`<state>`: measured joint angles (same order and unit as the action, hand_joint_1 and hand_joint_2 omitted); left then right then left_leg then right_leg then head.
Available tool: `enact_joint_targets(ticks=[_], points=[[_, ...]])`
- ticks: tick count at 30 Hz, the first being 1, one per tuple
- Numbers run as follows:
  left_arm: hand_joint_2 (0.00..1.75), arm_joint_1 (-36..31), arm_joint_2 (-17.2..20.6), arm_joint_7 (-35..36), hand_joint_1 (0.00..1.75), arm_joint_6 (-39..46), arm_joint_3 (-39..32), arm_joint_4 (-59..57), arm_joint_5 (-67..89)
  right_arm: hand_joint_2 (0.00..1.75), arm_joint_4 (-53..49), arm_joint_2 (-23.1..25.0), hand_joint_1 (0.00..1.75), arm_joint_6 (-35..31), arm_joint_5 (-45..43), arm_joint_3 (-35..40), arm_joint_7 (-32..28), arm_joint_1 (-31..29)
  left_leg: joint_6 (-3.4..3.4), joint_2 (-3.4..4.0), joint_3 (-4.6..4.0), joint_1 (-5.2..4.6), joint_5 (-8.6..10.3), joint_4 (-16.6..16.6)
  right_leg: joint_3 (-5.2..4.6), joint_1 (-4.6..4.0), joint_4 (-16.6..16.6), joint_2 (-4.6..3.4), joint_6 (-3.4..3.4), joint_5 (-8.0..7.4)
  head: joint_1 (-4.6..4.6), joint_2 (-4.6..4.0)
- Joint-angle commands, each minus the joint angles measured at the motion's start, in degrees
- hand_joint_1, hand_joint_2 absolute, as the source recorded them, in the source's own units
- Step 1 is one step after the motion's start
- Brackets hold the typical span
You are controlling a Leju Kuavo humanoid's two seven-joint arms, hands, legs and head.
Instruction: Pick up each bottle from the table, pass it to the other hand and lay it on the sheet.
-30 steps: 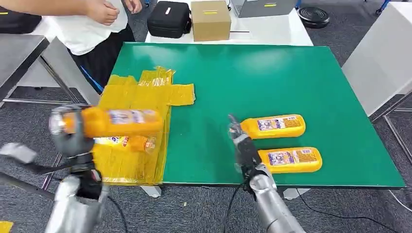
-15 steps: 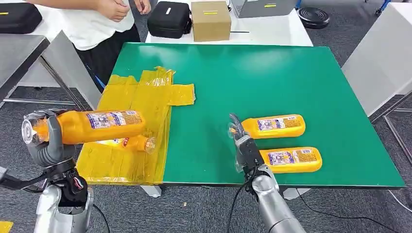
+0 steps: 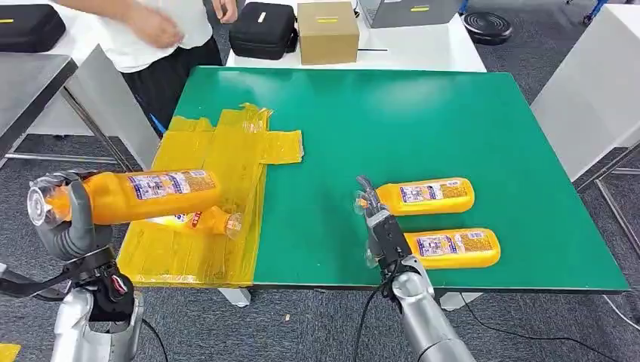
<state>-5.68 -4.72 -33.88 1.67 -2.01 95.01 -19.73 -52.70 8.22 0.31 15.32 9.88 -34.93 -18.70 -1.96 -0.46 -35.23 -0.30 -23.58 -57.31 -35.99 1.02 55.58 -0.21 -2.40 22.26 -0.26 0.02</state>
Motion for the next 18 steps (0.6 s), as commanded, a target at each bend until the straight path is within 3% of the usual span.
enact_joint_targets(ticks=[1, 13, 15, 18], points=[[1.75, -2.96, 2.66, -1.9, 1.75, 8.26, -2.51, 0.57, 11.02, 0.0, -0.61, -1.38, 0.0, 0.21, 0.02, -1.97, -0.24, -0.23, 0.07, -0.04, 0.11, 0.04, -0.06, 0.0, 0.13, -0.05, 0.0, 0.07, 0.07, 0.08, 0.0, 0.0], [1.75, 0.34, 4.32, -2.9, 1.75, 11.85, -4.04, 4.2, 17.0, 0.0, -1.6, -1.22, 0.0, 0.06, 0.03, -1.8, 0.26, -0.88, 0.05, 0.05, 0.09, 0.03, -0.06, 0.01, 0.1, -0.03, -0.01, -0.02, 0.05, 0.05, 0.0, 0.0], [1.75, 0.63, 4.33, -2.9, 1.75, 11.93, -4.08, 4.62, 17.05, 0.0, -1.68, -1.22, 0.0, 0.08, 0.03, -1.76, 0.28, -0.97, 0.15, 0.12, 0.41, 0.12, -0.25, -0.04, 0.42, -0.13, 0.01, -0.05, 0.14, 0.21, 0.0, 0.0], [1.75, 1.02, 4.45, -2.97, 1.75, 12.08, -4.1, 5.29, 17.28, 0.0, -1.52, -1.13, 0.0, 0.04, 0.04, -1.87, 0.55, -1.59, 0.07, 0.05, 0.13, 0.06, -0.08, 0.01, 0.14, -0.06, -0.02, -0.02, 0.07, 0.07, 0.02, 0.0]])
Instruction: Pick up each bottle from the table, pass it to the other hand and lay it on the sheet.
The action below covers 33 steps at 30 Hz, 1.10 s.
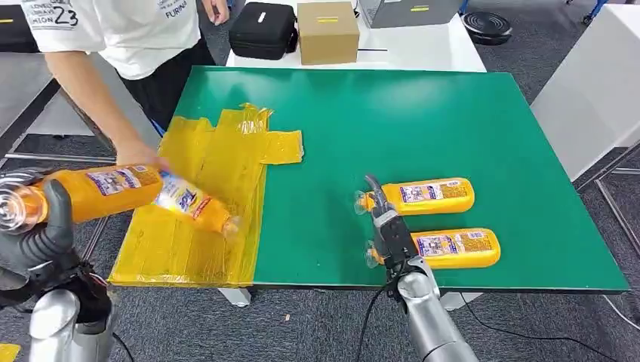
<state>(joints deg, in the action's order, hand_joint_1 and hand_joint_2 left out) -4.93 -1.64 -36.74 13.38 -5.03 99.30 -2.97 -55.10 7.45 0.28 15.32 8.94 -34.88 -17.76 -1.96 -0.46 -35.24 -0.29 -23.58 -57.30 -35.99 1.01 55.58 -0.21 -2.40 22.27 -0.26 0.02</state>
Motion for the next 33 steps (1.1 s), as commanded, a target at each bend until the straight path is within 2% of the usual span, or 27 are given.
enact_joint_targets(ticks=[1, 18, 21, 23, 28, 30, 33], points=[[1.75, 0.29, 1.58, -0.09, 1.75, 0.54, -0.9, 1.26, 0.72, 0.0, 1.54, -0.22, 0.0, 0.13, 0.02, -1.13, 0.48, -2.94, 0.05, 0.04, 0.08, 0.0, -0.05, 0.01, 0.06, 0.0, 0.0, -0.01, 0.05, 0.05, -0.02, 0.0], [1.75, -0.12, 2.4, 0.21, 1.75, 1.82, 0.37, 0.29, 3.84, 0.0, 0.49, -0.56, 0.0, 0.27, -0.01, -1.38, 0.66, -3.13, 0.1, 0.01, 0.26, 0.06, -0.13, -0.01, 0.26, -0.07, 0.0, 0.04, 0.09, 0.13, 0.0, 0.0], [1.75, -0.49, 2.9, 0.79, 1.75, 6.33, 2.12, -1.57, 13.38, 0.0, -1.14, -0.66, 0.0, 1.07, -1.68, -2.28, -0.19, -2.68, 0.09, -0.02, 0.2, 0.03, -0.09, 0.0, 0.2, -0.04, 0.0, 0.06, 0.08, 0.11, 0.0, 0.0], [1.75, -0.92, 2.33, 1.78, 1.75, 13.83, 3.4, -4.12, 25.53, 0.0, -2.65, -1.07, 0.0, 1.63, -2.56, -2.55, -0.02, -2.15, 0.12, -0.06, 0.28, 0.07, -0.13, -0.01, 0.3, -0.08, 0.0, 0.11, 0.1, 0.15, 0.0, 0.0], [1.75, -1.74, 2.4, 8.61, 1.75, 23.47, 9.86, -12.05, 47.0, 0.0, -4.36, -1.16, 0.0, 3.3, -3.44, -4.0, 0.99, -1.41, 0.07, -0.2, 0.23, -0.01, -0.01, 0.08, 0.24, 0.0, -0.06, 0.23, 0.06, 0.1, 0.0, 0.0], [1.75, -1.04, 2.65, 10.7, 1.75, 24.81, 12.42, -13.26, 52.13, 0.0, -4.3, -1.24, 0.0, 3.4, -3.43, -4.3, 0.97, -1.47, 0.08, -0.2, 0.28, -0.01, -0.04, 0.08, 0.3, 0.0, -0.06, 0.25, 0.07, 0.12, 0.0, 0.0], [1.75, -0.81, 2.47, 10.89, 1.75, 25.0, 12.67, -13.37, 52.29, 0.0, -4.32, -1.32, 0.0, 3.43, -3.41, -4.34, 0.95, -1.47, 0.08, -0.14, 0.29, 0.0, -0.07, 0.06, 0.3, -0.01, -0.06, 0.18, 0.06, 0.13, 0.0, 0.0]])
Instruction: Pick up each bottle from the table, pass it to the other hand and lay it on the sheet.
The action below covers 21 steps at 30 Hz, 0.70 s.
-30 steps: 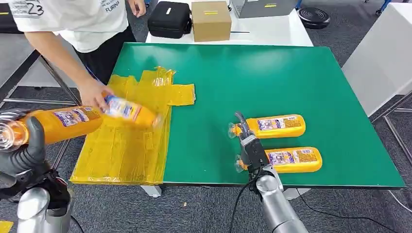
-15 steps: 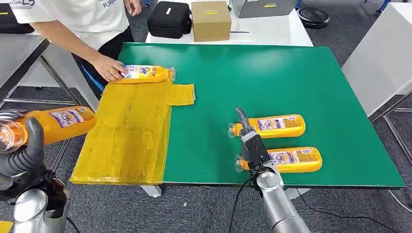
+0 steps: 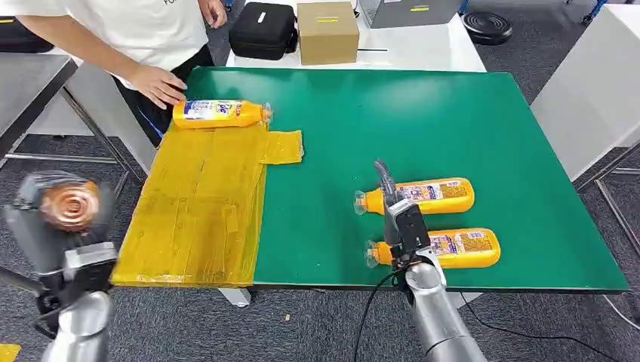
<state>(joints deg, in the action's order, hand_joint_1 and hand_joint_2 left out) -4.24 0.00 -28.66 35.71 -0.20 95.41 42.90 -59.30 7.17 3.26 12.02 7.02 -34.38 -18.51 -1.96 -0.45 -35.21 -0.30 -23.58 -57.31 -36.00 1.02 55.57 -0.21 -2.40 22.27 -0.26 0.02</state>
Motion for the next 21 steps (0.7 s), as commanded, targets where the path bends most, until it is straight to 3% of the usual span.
enact_joint_targets(ticks=[1, 4, 10, 16, 21], points=[[1.75, -1.51, 0.83, 2.81, 1.75, 2.67, 7.85, -9.49, 6.41, 0.0, -0.13, -1.04, 0.0, 0.46, -0.11, -2.42, 0.44, -0.73, 0.05, -0.11, 0.16, 0.0, -0.03, 0.06, 0.2, -0.01, -0.04, 0.14, 0.05, 0.08, 0.0, 0.0], [1.75, -1.46, 1.58, 3.99, 1.75, 2.05, 8.51, -9.26, 8.52, 0.0, -0.27, -1.02, 0.0, 0.47, -0.08, -2.55, 0.38, -0.69, 0.07, -0.04, 0.18, 0.02, -0.07, 0.04, 0.21, -0.03, -0.03, 0.08, 0.06, 0.09, 0.0, 0.0], [1.75, -4.28, 2.14, 9.94, 1.75, -4.36, 16.57, -15.21, 18.56, 0.0, -2.16, -1.5, 0.0, 1.52, 0.24, -3.4, 0.22, -0.3, 0.06, -0.16, 0.17, 0.0, -0.03, 0.05, 0.2, -0.01, -0.02, 0.21, 0.05, 0.1, -0.02, 0.0], [1.75, -8.03, 5.43, 13.86, 1.75, -7.9, 21.89, -20.37, 25.32, 0.0, -1.24, -1.45, 0.0, 2.3, 0.51, -3.89, 0.19, -1.81, 0.08, -0.13, 0.15, 0.01, -0.04, 0.03, 0.2, -0.02, 0.0, 0.17, 0.07, 0.09, 0.02, 0.0], [1.75, -14.28, 4.35, 16.22, 1.75, -11.06, 28.1, -30.56, 32.62, 0.0, 0.55, -1.04, 0.0, 3.15, 0.87, -3.51, 0.2, -4.75, 0.1, -0.12, 0.19, 0.03, -0.05, 0.01, 0.24, -0.05, 0.01, 0.18, 0.09, 0.09, 0.0, 0.0]])
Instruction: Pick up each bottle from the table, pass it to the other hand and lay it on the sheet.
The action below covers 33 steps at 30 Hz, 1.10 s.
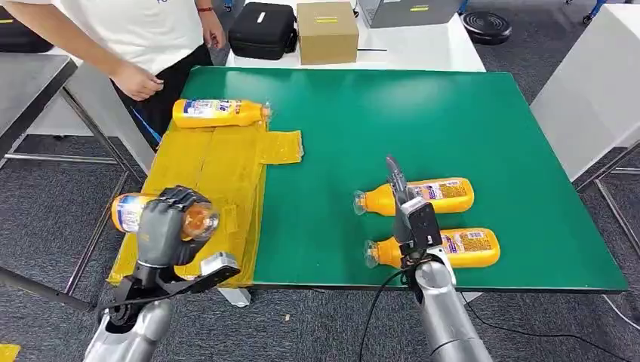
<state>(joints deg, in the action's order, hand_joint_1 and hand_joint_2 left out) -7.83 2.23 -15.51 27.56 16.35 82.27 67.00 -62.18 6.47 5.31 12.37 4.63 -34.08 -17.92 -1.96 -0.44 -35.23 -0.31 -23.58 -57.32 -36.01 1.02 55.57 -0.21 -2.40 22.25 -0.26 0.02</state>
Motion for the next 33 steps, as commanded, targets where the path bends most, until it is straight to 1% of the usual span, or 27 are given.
enact_joint_targets(ticks=[1, 2, 4, 5, 8, 10, 12, 14, 15, 17, 18, 19, 20, 22, 23, 24, 25, 29, 30, 31, 33], points=[[1.75, -12.05, 1.89, 3.6, 1.75, -3.53, 12.64, -19.67, 10.16, 0.0, 3.41, -0.39, 0.0, 1.58, 0.3, -1.04, -0.15, -5.55, 0.08, -0.16, 0.17, 0.02, -0.02, 0.03, 0.22, -0.03, -0.01, 0.2, 0.07, 0.09, -0.02, 0.0], [1.75, -13.3, 1.45, 3.32, 1.75, -3.96, 13.57, -21.98, 10.82, 0.0, 3.31, -0.44, 0.0, 1.41, 0.37, -0.97, -0.15, -5.71, 0.12, -0.17, 0.3, 0.05, -0.07, 0.02, 0.35, -0.06, 0.0, 0.23, 0.11, 0.14, 0.0, 0.0], [1.75, -16.33, 0.92, 3.79, 1.75, -4.99, 15.84, -27.04, 13.46, 0.0, 3.65, -0.72, 0.0, 1.66, 0.44, -0.66, 0.05, -6.4, 0.06, -0.15, 0.15, 0.01, 0.0, 0.03, 0.19, -0.01, -0.01, 0.18, 0.05, 0.07, 0.0, 0.0], [1.75, -17.47, 0.77, 4.56, 1.75, -4.87, 16.79, -29.18, 14.95, 0.0, 3.95, -0.81, 0.0, 2.0, 0.2, -0.65, 0.16, -6.69, 0.09, -0.17, 0.26, 0.04, -0.04, 0.02, 0.32, -0.05, -0.02, 0.22, 0.08, 0.11, 0.0, 0.0], [1.75, -21.13, 0.56, 9.13, 1.75, -3.99, 19.62, -37.06, 21.48, 0.0, 4.13, -0.87, 0.0, 2.13, 0.59, -0.17, 0.29, -6.53, 0.07, -0.16, 0.18, 0.03, -0.02, 0.01, 0.25, -0.04, -0.01, 0.2, 0.07, 0.08, 0.0, 0.0], [1.75, -22.03, 0.53, 10.0, 1.75, -3.13, 19.72, -39.99, 21.89, 0.0, 4.09, -0.7, 0.0, 2.0, 0.65, 0.09, 0.25, -6.19, 0.08, -0.12, 0.24, 0.03, -0.03, 0.04, 0.29, -0.04, -0.04, 0.16, 0.08, 0.06, 0.0, 0.0], [1.75, -23.74, 1.0, 14.42, 1.75, -3.26, 22.87, -43.62, 23.0, 0.0, 4.11, -0.79, 0.0, 3.0, -0.14, 0.46, -0.2, -5.91, 0.11, -0.07, 0.3, 0.07, -0.08, 0.02, 0.34, -0.07, -0.03, 0.11, 0.12, 0.08, 0.0, 0.0], [1.75, -24.12, 1.19, 16.52, 1.75, -3.78, 23.24, -45.82, 23.0, 0.0, 4.1, -0.67, 0.0, 3.0, -0.3, 0.65, -0.3, -5.78, 0.07, -0.03, 0.18, 0.02, -0.03, 0.03, 0.19, -0.03, -0.02, 0.05, 0.07, 0.02, -0.04, 0.0], [1.75, -24.08, 1.29, 16.56, 1.75, -3.66, 23.29, -45.89, 23.0, 0.0, 4.1, -0.67, 0.0, 2.98, -0.3, 0.66, -0.3, -5.77, 0.11, -0.03, 0.29, 0.06, -0.09, 0.01, 0.31, -0.07, -0.01, 0.07, 0.11, 0.08, 0.02, 0.0], [1.75, -24.08, 1.29, 16.56, 1.75, -3.66, 23.29, -45.89, 23.0, 0.0, 4.1, -0.67, 0.0, 2.98, -0.3, 0.66, -0.3, -5.77, 0.07, 0.02, 0.15, 0.03, -0.03, 0.02, 0.16, -0.04, -0.01, 0.01, 0.07, 0.02, -0.02, 0.0], [1.75, -24.08, 1.29, 16.56, 1.75, -3.66, 23.29, -45.89, 23.0, 0.0, 4.1, -0.67, 0.0, 2.98, -0.3, 0.66, -0.3, -5.77, 0.12, 0.05, 0.31, 0.08, -0.12, -0.01, 0.32, -0.09, 0.0, 0.0, 0.12, 0.1, -0.02, 0.0], [1.75, -24.08, 1.29, 16.56, 1.75, -3.66, 23.29, -45.89, 23.0, 0.0, 4.1, -0.67, 0.0, 2.98, -0.3, 0.66, -0.3, -5.77, 0.08, 0.03, 0.18, 0.07, -0.07, 0.0, 0.21, -0.08, -0.02, 0.02, 0.09, 0.04, 0.0, 0.0], [1.75, -24.2, 1.23, 17.53, 1.75, -4.51, 23.38, -46.32, 23.0, 0.0, 4.11, -0.7, 0.0, 2.92, -0.29, 0.67, -0.3, -5.83, 0.12, 0.02, 0.33, 0.11, -0.14, -0.02, 0.36, -0.12, -0.01, 0.04, 0.12, 0.11, -0.02, 0.0], [1.75, -25.36, 2.58, 23.41, 1.75, -6.01, 27.91, -47.79, 23.0, 0.0, 4.58, -0.61, 0.0, 3.43, -0.91, 0.89, -0.3, -5.93, 0.07, 0.02, 0.14, 0.05, -0.05, -0.01, 0.16, -0.05, 0.0, 0.02, 0.08, 0.03, 0.0, 0.0], [1.75, -25.84, 2.91, 25.38, 1.75, -6.84, 29.4, -48.61, 23.0, 0.0, 4.79, -0.55, 0.0, 3.38, -0.95, 1.0, -0.35, -5.98, 0.12, 0.05, 0.29, 0.1, -0.14, -0.06, 0.32, -0.11, 0.02, 0.01, 0.13, 0.1, 0.0, 0.0], [1.75, -26.05, 2.92, 26.29, 1.75, -7.2, 29.36, -49.32, 23.0, 0.0, 4.98, -0.5, 0.0, 3.17, -0.94, 1.07, -0.36, -5.96, 0.12, 0.09, 0.26, 0.1, -0.12, -0.03, 0.29, -0.1, 0.0, -0.03, 0.12, 0.07, 0.0, 0.0], [1.75, -26.66, 3.24, 29.02, 1.75, -7.85, 31.39, -49.93, 23.0, 0.0, 5.03, -0.5, 0.0, 2.83, -0.9, 1.14, -0.36, -5.86, 0.09, 0.06, 0.15, 0.07, -0.06, 0.0, 0.18, -0.07, -0.01, -0.02, 0.09, 0.02, 0.0, 0.0], [1.75, -26.35, 2.85, 32.51, 1.75, -11.01, 29.85, -50.01, 23.0, 0.0, 4.74, -0.36, 0.0, 2.4, -0.85, 1.17, -0.39, -5.2, 0.19, 0.06, 0.4, 0.17, -0.21, -0.07, 0.46, -0.18, 0.02, 0.01, 0.19, 0.16, 0.0, 0.0], [1.75, -26.08, 2.73, 32.71, 1.75, -11.62, 28.72, -49.8, 23.0, 0.0, 4.72, -0.37, 0.0, 2.06, -0.43, 1.38, -0.43, -5.1, 0.11, 0.05, 0.19, 0.09, -0.09, -0.01, 0.24, -0.09, -0.01, 0.0, 0.12, 0.06, -0.02, 0.0], [1.75, -26.12, 2.9, 33.24, 1.75, -11.96, 28.64, -49.9, 23.0, 0.0, 4.83, -0.19, 0.0, 1.89, -0.26, 1.46, -0.43, -5.1, 0.11, 0.06, 0.22, 0.08, -0.09, 0.02, 0.25, -0.08, -0.02, -0.02, 0.11, 0.05, 0.0, 0.0], [1.75, -26.39, 2.44, 31.16, 1.75, -12.99, 26.27, -50.72, 23.0, 0.0, 5.49, -0.01, 0.0, 1.63, -0.15, 1.4, -0.38, -5.32, 0.17, 0.15, 0.42, 0.14, -0.21, -0.03, 0.45, -0.15, -0.01, -0.08, 0.17, 0.14, -0.02, 0.0]])
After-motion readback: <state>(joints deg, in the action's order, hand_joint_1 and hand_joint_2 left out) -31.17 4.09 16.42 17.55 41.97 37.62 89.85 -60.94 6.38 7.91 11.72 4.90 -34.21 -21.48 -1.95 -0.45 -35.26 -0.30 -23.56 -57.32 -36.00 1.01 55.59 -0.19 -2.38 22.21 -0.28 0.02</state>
